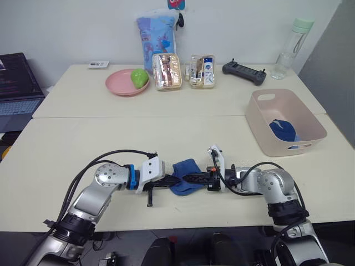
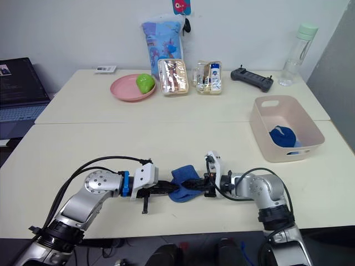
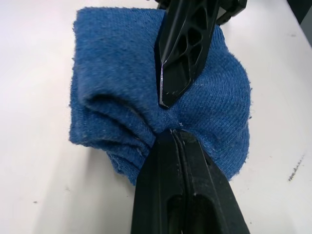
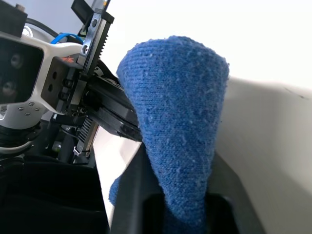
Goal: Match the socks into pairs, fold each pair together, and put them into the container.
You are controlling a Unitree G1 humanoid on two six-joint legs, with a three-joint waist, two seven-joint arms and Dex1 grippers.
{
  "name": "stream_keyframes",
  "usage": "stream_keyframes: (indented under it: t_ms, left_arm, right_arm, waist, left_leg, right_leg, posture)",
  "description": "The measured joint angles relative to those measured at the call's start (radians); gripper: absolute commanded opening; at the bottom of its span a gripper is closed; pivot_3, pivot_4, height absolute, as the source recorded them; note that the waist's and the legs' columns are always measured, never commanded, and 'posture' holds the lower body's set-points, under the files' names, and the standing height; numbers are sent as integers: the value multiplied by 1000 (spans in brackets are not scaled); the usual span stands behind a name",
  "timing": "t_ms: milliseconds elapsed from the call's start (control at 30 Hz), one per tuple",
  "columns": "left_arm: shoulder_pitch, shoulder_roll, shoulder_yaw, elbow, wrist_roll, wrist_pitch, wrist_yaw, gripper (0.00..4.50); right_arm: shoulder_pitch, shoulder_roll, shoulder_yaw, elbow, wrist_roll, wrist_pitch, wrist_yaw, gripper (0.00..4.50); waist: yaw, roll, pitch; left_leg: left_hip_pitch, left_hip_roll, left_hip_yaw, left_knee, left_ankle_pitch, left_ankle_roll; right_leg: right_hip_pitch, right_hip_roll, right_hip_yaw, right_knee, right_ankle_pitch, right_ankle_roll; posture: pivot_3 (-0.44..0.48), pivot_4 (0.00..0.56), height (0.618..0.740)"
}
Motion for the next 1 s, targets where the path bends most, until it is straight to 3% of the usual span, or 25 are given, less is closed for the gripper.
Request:
stream_keyframes:
  t_ms: [67,233,367,500,633,767,867,1000]
  left_arm:
    - [-17,9,17,0,-32,35,-16,524]
    - [-161,29,141,-36,-236,309,-31,2097]
    - [-357,-98,204,-73,-369,473,86,3377]
    - [-496,-199,204,-90,-403,509,181,4500]
    - [-552,-293,168,-37,-325,434,249,4500]
    - [-574,-402,116,7,-259,358,298,4500]
    - [-570,-438,81,-1,-247,342,302,4500]
    - [-522,-437,39,-41,-230,339,296,4500]
  right_arm:
    - [16,-12,-6,-21,5,-4,0,173]
    - [26,-58,-136,-118,38,11,-45,173]
    - [-40,-95,-269,-198,75,9,-127,173]
    - [-168,-280,-358,-238,11,-82,-175,173]
    - [-242,-546,-358,-180,-147,-227,-146,173]
    - [-247,-829,-177,-91,-463,-580,-52,173]
    - [-231,-903,-47,48,-683,-857,-23,173]
    - [-219,-891,96,225,-869,-1112,12,173]
  waist:
    - [2,0,0]
    - [4,0,2]
    - [5,-1,2]
    - [4,-1,2]
    - [5,0,3]
    - [2,-1,3]
    - [-4,-1,3]
    - [-4,0,3]
  left_leg:
    - [-1,0,0,0,0,0]
    - [-4,-1,-1,1,0,0]
    - [-5,-1,-1,2,0,0]
    - [-4,-2,0,1,0,0]
    - [-4,-1,1,1,0,0]
    - [-4,-2,4,1,0,0]
    - [-1,-1,8,1,0,0]
    - [1,0,9,0,0,0]
  right_leg:
    - [0,0,0,0,0,0]
    - [-2,0,-1,-1,0,0]
    - [-2,0,-1,0,0,1]
    - [-2,0,0,-2,0,1]
    - [-2,0,1,-2,0,1]
    - [-2,0,2,-2,0,1]
    - [-1,0,5,-1,0,1]
    - [-1,1,8,0,0,1]
  posture:
    - [0,150,740]
    - [0,150,740]
    - [0,150,740]
    - [0,150,740]
    - [0,150,740]
    - [0,150,740]
    - [0,150,740]
    - [0,150,740]
